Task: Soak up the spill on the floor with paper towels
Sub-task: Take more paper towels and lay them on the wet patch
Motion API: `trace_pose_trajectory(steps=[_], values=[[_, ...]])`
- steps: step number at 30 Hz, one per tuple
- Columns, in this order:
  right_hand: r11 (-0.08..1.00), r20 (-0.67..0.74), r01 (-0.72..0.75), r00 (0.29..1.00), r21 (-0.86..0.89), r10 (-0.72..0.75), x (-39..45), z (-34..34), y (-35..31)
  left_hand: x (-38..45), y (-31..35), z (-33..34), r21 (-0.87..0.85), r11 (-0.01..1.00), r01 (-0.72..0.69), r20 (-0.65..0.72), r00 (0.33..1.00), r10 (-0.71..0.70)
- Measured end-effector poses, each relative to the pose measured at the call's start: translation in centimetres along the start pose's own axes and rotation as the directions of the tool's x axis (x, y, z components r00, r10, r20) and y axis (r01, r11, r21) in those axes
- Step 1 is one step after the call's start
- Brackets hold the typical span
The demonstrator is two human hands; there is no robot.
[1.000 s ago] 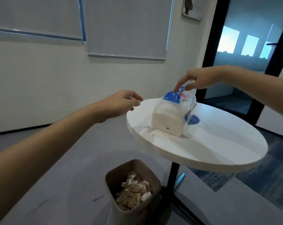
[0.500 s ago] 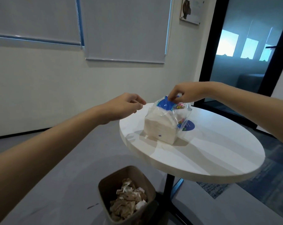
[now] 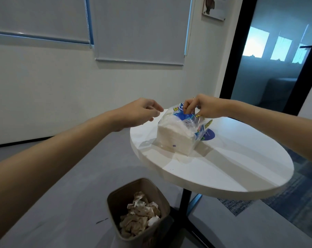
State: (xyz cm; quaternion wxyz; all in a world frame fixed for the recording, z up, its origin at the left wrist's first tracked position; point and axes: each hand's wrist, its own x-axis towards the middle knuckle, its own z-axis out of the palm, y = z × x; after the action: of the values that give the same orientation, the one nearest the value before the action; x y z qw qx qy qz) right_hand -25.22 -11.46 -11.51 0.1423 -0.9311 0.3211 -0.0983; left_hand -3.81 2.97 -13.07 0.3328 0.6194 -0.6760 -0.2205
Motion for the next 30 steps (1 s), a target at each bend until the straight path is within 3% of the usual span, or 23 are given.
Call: trace_pose_trajectory(steps=[10,16,21,30], values=[[0.985,-0.268,0.095,0.962,0.146,-0.053,-1.7,-5.3,-2.2,-0.4,0.1,-0.1,-0.021,1.000,-0.008,-0.043,0.999,0.007],[0.946,-0.417,0.238,0.900,0.219,-0.130,-1.3,-10.5,-4.5,-0.3,1.5,-0.3,-0.099,0.995,-0.022,-0.113,0.994,0.011],[0.888,-0.617,0.346,0.781,0.304,-0.093,-0.6,-13.8,-6.5,-0.3,2.0,0.0,-0.094,0.995,-0.023,-0.090,0.996,0.014],[0.904,-0.619,0.290,0.784,0.315,-0.036,-0.7,-16.2,-7.0,1.5,3.8,0.8,-0.218,0.976,-0.011,-0.169,0.985,-0.027]])
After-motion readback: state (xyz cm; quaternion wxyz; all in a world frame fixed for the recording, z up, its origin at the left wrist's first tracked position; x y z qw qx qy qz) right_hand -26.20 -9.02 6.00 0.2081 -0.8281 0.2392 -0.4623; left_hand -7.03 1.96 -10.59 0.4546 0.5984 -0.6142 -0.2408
